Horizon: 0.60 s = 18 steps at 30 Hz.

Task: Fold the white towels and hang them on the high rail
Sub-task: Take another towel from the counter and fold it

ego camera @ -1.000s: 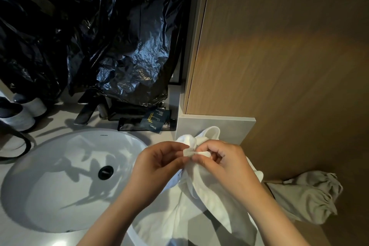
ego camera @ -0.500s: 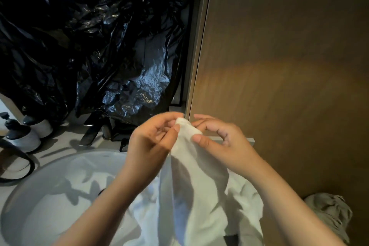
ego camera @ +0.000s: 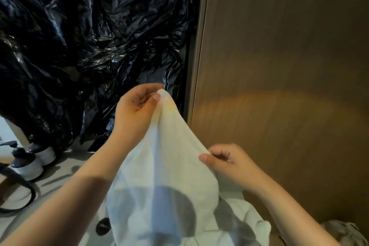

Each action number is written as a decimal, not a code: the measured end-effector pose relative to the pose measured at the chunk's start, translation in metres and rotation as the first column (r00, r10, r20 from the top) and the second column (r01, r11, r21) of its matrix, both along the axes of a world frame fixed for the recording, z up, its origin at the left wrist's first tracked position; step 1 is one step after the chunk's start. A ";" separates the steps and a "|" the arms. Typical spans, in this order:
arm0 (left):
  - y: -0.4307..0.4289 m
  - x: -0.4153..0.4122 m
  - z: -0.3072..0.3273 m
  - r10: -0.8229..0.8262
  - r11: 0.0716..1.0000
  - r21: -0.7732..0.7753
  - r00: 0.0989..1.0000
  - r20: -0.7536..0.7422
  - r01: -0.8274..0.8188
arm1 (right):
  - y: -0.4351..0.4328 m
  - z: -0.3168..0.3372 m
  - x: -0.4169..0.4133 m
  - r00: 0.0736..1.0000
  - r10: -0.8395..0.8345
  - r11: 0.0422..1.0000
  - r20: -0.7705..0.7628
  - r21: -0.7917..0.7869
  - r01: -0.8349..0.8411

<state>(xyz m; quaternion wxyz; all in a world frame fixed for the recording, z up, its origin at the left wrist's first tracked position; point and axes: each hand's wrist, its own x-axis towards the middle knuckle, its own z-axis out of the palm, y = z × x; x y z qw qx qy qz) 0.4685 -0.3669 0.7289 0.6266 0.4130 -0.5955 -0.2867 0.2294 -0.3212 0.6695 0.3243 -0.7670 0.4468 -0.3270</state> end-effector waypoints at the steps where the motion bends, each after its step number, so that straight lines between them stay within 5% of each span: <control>1: -0.003 0.001 -0.002 0.021 1.000 -0.001 0.999 0.024 -0.021 | 0.003 -0.006 0.000 0.999 0.004 1.000 0.033 0.021 -0.005; 8: -0.022 0.002 -0.017 0.070 0.997 0.034 0.993 0.092 -0.073 | 0.015 -0.013 0.002 0.987 0.001 1.000 0.160 0.028 -0.005; 18: -0.047 0.013 -0.020 0.142 0.990 0.002 0.988 0.064 -0.143 | 0.017 -0.007 -0.053 0.947 -0.092 0.983 -0.307 -0.182 0.036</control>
